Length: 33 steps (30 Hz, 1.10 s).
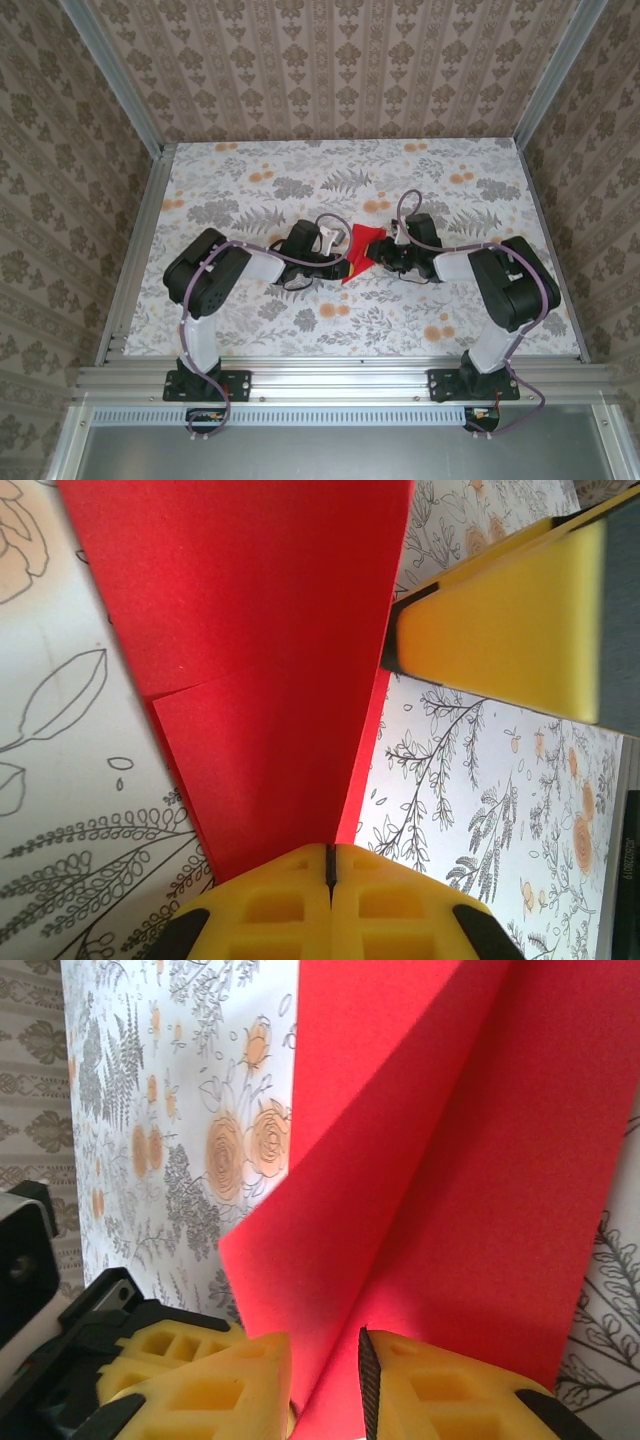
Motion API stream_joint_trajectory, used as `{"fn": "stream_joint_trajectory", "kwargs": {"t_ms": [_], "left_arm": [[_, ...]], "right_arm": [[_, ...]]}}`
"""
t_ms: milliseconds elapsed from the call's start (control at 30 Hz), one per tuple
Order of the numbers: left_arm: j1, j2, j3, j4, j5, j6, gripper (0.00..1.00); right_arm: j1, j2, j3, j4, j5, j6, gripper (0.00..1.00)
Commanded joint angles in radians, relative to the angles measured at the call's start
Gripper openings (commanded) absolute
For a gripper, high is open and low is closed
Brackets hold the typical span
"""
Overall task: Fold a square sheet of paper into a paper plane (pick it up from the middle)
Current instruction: Fourth fold the wing at the center of the table.
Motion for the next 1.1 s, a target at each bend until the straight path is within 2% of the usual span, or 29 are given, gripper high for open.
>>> {"fn": "stream_joint_trajectory", "kwargs": {"t_ms": [0,167,467,700,1067], "left_arm": [[0.009,0.021,-0.015,0.023,0.018,-0.027,0.00],[0.017,0.026,-0.026,0.044,0.056,-0.046,0.00],[0.019,0.022,-0.030,0.058,0.066,-0.054,0.02],[0.021,0.018,-0.023,0.057,0.074,-0.060,0.11],[0.022,0.000,0.010,0.035,0.065,-0.069,0.30]], "right_arm": [[-0.004,0.026,0.000,0.032,0.001,-0.008,0.27],[-0.004,0.044,0.015,0.005,0.019,0.004,0.33],[-0.003,0.054,0.076,-0.220,0.120,-0.018,0.35],[0.005,0.066,0.114,-0.324,0.164,-0.028,0.42],[0.023,0.087,0.142,-0.403,0.209,-0.028,0.45]]}}
